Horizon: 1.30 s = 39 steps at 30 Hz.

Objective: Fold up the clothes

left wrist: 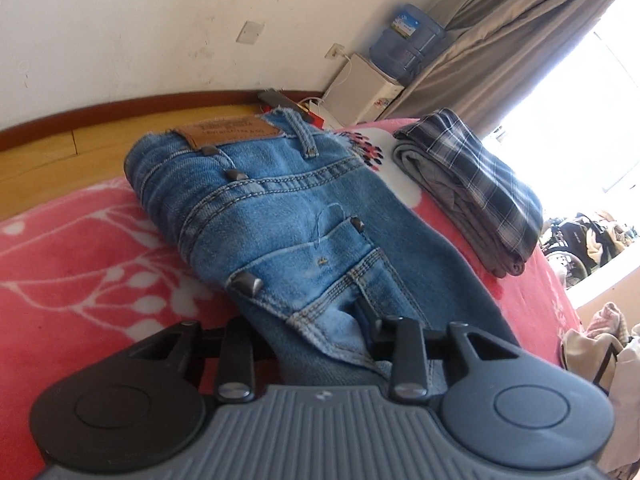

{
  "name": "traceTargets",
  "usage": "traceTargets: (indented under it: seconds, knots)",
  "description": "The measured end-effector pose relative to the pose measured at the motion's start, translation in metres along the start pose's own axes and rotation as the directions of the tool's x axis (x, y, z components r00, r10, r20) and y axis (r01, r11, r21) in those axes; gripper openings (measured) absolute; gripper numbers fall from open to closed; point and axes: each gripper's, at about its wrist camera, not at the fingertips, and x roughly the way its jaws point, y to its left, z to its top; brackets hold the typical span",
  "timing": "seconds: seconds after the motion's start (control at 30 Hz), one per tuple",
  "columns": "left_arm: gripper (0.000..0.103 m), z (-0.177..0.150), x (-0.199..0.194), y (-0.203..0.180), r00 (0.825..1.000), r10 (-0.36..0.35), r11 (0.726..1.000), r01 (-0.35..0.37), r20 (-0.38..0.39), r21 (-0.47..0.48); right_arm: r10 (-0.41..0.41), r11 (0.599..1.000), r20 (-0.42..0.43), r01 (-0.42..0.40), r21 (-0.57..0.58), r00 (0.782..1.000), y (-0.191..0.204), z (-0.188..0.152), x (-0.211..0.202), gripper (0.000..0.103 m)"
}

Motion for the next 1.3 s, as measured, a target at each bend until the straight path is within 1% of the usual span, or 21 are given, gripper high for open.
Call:
traceTargets:
  seconds: [0.03,0.13,0.23,0.37,0.47,0.6,0.8,0.93,1.0,1.07,1.13,1.2,1.23,1.27,1.3]
  knots:
    - [0.025,0.000,-0.003,-0.001,1.000,0.001,1.000,-0.001,0.005,0.004,-0.008,1.000,-0.001,0.008,-0.018,1.000,0.002,0.000,-0.001,0.011]
    - [0.020,0.002,-0.014,-0.005,1.000,-0.014,1.000,0.014,0.011,0.023,-0.022,0.998,0.000,0.022,-0.065,1.000,0.008,-0.002,-0.006,0.008]
    - [0.018,0.000,-0.028,-0.007,1.000,-0.024,0.998,0.023,0.006,0.052,-0.023,0.995,0.005,0.023,-0.093,1.000,0.013,-0.002,-0.012,0.007]
    - [0.018,-0.008,-0.052,-0.003,0.999,-0.042,0.999,0.042,-0.003,0.033,-0.018,0.994,0.011,0.019,-0.105,1.000,0.017,-0.001,-0.025,0.006]
    - [0.018,-0.019,-0.075,0.002,0.999,-0.052,0.998,0.053,-0.016,0.044,-0.017,0.993,0.010,0.018,-0.115,1.000,0.017,-0.001,-0.038,0.006]
    - [0.018,-0.040,-0.108,0.016,0.997,-0.050,0.995,0.055,-0.053,0.086,-0.015,0.994,0.007,0.016,-0.106,1.000,0.011,-0.008,-0.065,0.006]
    - [0.017,-0.067,-0.155,0.042,0.994,-0.038,0.989,0.052,-0.101,0.136,-0.026,0.993,-0.001,0.026,-0.118,1.000,-0.005,-0.041,-0.120,0.006]
    - [0.017,-0.080,-0.177,0.058,0.989,-0.040,0.992,0.057,-0.141,0.117,-0.036,0.998,-0.015,0.035,-0.044,0.999,-0.024,-0.061,-0.149,0.006]
    - [0.018,-0.087,-0.183,0.063,0.988,-0.034,0.988,0.055,-0.148,0.142,-0.044,0.999,-0.019,0.043,-0.019,0.999,-0.032,-0.068,-0.159,0.006]
    - [0.019,-0.094,-0.183,0.067,0.986,-0.026,0.982,0.056,-0.163,0.180,-0.054,0.998,-0.022,0.054,-0.021,0.998,-0.037,-0.073,-0.164,0.006]
    - [0.025,-0.097,-0.177,0.072,0.980,-0.019,0.979,0.058,-0.198,0.195,-0.077,0.996,-0.046,0.075,-0.049,0.996,-0.039,-0.073,-0.160,0.006]
    - [0.032,-0.095,-0.174,0.077,0.973,-0.023,0.976,0.071,-0.230,0.206,-0.110,0.991,-0.084,0.102,-0.088,0.990,-0.041,-0.072,-0.155,0.013]
    - [0.036,-0.094,-0.174,0.078,0.970,-0.026,0.973,0.079,-0.241,0.215,-0.133,0.985,-0.113,0.119,-0.126,0.985,-0.039,-0.071,-0.153,0.015]
    - [0.040,-0.093,-0.177,0.079,0.968,-0.026,0.968,0.087,-0.249,0.235,-0.156,0.975,-0.141,0.129,-0.181,0.978,-0.035,-0.070,-0.153,0.022]
    - [0.049,-0.092,-0.180,0.079,0.967,-0.016,0.960,0.086,-0.255,0.267,-0.175,0.959,-0.162,0.131,-0.251,0.971,-0.030,-0.069,-0.156,0.027]
